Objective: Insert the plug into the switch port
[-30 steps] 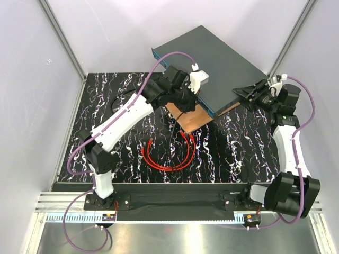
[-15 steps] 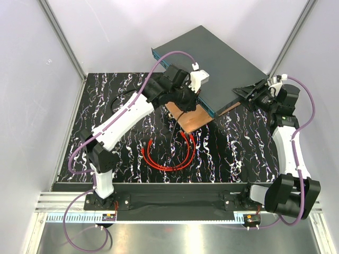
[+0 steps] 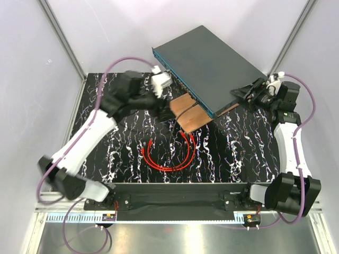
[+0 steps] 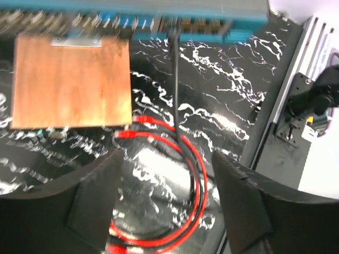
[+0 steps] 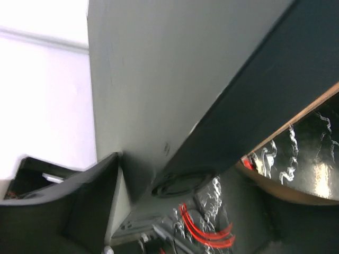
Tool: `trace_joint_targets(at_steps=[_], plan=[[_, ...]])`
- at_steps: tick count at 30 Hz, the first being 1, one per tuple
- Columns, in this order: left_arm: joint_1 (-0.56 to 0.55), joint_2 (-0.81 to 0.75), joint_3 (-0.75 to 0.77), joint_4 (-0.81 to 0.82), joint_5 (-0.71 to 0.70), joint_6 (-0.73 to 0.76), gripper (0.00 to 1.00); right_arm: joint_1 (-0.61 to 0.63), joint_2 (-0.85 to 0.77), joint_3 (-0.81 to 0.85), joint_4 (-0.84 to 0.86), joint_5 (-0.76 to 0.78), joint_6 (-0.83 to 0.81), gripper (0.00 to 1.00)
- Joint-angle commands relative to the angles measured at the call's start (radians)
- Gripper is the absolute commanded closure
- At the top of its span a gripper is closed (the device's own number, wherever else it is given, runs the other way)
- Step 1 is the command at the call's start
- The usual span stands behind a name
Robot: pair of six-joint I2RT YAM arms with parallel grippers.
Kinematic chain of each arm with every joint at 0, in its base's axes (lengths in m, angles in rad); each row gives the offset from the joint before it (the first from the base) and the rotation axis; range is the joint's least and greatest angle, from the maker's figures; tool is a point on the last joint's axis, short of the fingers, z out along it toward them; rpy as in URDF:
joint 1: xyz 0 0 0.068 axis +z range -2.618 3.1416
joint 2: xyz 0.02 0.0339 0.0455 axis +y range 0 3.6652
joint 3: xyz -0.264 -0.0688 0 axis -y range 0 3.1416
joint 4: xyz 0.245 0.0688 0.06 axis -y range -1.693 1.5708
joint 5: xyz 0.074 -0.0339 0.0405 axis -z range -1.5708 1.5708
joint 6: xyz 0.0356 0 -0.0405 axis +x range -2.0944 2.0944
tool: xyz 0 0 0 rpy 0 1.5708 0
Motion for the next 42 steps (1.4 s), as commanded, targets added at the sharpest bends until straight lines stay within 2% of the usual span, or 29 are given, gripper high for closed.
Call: trace_joint_targets(at_steps=[1, 3, 5, 8, 10, 12, 13, 16, 21, 22, 24, 25, 26, 30, 34, 39, 42], plan=[[0.057, -0.14, -0.1, 0.034, 0.146, 0.064, 0.25, 0.015, -0.002, 0.04, -0.121, -0.119, -0.192, 0.14], [0.117, -0.22, -0.157, 0.002, 0.16, 0.098, 0.24, -0.005, -0.009, 0.066, -0.153, -0.131, -0.21, 0.05], [0.18, -0.28, -0.223, -0.068, 0.144, 0.157, 0.25, -0.017, -0.017, 0.098, -0.21, -0.149, -0.253, 0.0], [0.285, -0.32, -0.333, -0.142, 0.116, 0.207, 0.27, -0.038, -0.035, 0.141, -0.313, -0.154, -0.327, 0.0], [0.316, -0.352, -0.393, -0.171, 0.107, 0.257, 0.27, -0.048, -0.058, 0.153, -0.363, -0.154, -0.374, 0.0], [0.323, -0.375, -0.456, -0.196, 0.12, 0.335, 0.27, -0.049, -0.08, 0.164, -0.385, -0.154, -0.396, 0.0], [0.323, -0.377, -0.467, -0.208, 0.186, 0.384, 0.27, -0.049, -0.084, 0.166, -0.406, -0.157, -0.411, 0.0], [0.307, -0.392, -0.536, -0.187, 0.264, 0.408, 0.21, -0.051, -0.086, 0.184, -0.477, -0.159, -0.457, 0.0], [0.212, -0.406, -0.645, -0.077, 0.266, 0.581, 0.22, -0.057, -0.124, 0.215, -0.575, -0.189, -0.565, 0.0], [0.208, -0.394, -0.663, -0.051, 0.24, 0.584, 0.26, -0.057, -0.132, 0.221, -0.604, -0.194, -0.598, 0.0], [0.206, -0.308, -0.646, -0.02, 0.112, 0.544, 0.33, -0.057, -0.155, 0.257, -0.636, -0.192, -0.637, 0.0], [0.206, -0.268, -0.598, -0.026, 0.02, 0.511, 0.42, -0.057, -0.163, 0.271, -0.679, -0.192, -0.679, 0.0], [0.217, -0.196, -0.574, -0.071, -0.008, 0.506, 0.46, -0.057, -0.166, 0.305, -0.702, -0.191, -0.7, 0.0], [0.224, -0.107, -0.548, -0.084, -0.181, 0.413, 0.53, -0.057, -0.161, 0.385, -0.81, -0.176, -0.775, 0.0], [0.224, -0.035, -0.534, -0.078, -0.293, 0.18, 0.64, -0.057, -0.169, 0.425, -0.854, -0.133, -0.803, 0.0], [0.22, -0.021, -0.553, -0.014, -0.33, -0.035, 0.57, -0.057, -0.183, 0.413, -0.862, -0.128, -0.807, 0.0], [0.206, 0.023, -0.534, 0.011, -0.429, -0.164, 0.57, -0.057, -0.183, 0.405, -0.861, -0.13, -0.807, 0.0]])
